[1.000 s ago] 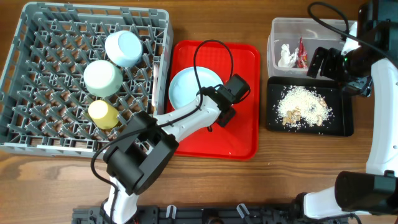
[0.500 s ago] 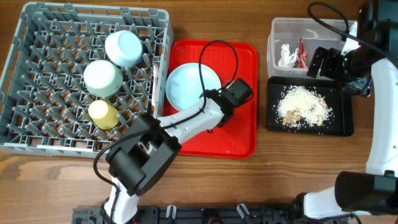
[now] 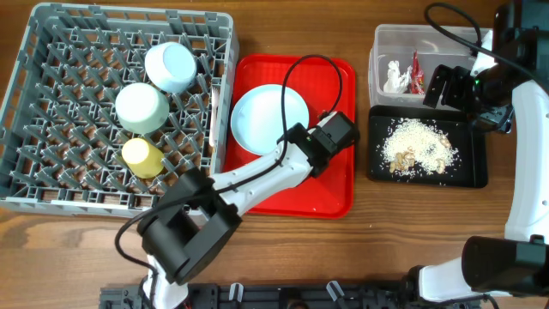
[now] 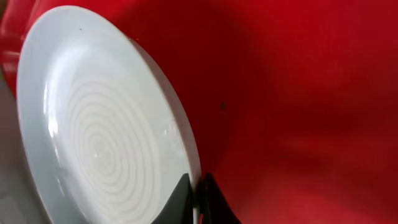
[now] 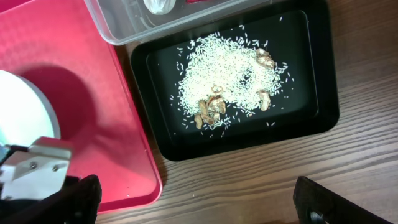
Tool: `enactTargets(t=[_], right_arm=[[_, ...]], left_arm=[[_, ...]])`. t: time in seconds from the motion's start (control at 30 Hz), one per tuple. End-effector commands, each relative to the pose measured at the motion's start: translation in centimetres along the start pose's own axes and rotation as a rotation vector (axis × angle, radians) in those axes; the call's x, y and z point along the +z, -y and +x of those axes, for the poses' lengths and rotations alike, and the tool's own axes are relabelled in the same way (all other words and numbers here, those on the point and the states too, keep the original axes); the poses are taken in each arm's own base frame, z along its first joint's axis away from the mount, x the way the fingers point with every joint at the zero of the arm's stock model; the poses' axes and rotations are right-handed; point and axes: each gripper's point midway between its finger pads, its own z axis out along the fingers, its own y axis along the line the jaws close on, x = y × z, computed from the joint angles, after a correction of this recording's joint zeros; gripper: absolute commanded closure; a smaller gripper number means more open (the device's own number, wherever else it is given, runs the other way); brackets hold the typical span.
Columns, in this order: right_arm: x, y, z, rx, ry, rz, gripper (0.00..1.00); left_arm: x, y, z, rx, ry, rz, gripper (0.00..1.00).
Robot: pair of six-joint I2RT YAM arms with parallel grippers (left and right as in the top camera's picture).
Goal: Sort waste into correct bins and load items into the dishwasher rack
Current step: 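Lift the light-blue plate with the left gripper and carry it toward the rack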
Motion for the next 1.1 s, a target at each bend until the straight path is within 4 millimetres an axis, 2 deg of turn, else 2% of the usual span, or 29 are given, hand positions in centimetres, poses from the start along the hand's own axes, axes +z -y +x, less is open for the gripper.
enactTargets(t=[0.0,0.17,0.63,0.8,1.07], right_arm=[[-0.6,-0.1,0.1,-0.016,0.019,-0.002,0.0],[-0.6,-0.1,0.1,-0.016,0.019,-0.002,0.0],[-0.6,-0.1,0.1,-0.016,0.018,-0.001,0.0],[-0.6,0.0,0.1,-0.016,0.016,-0.001,0.0],[-0.6,0.0,0.2,-0.016,0.014,-0.001,0.0]], left_arm=[[-2.8,-2.0,-1.9,-0.034,0.081,-0.032,0.96],[-4.5,-2.9,-2.6,-0.029,0.124,-0.036,0.96],[-9.6,-7.8,-3.6,-0.115,0.238,-0.109,0.96],[-10.7,-10.4,-3.4,-0.226,0.265,-0.121,0.96],[-11.5,-12.4,-3.4,-0.381,0.318,0.015,0.96]])
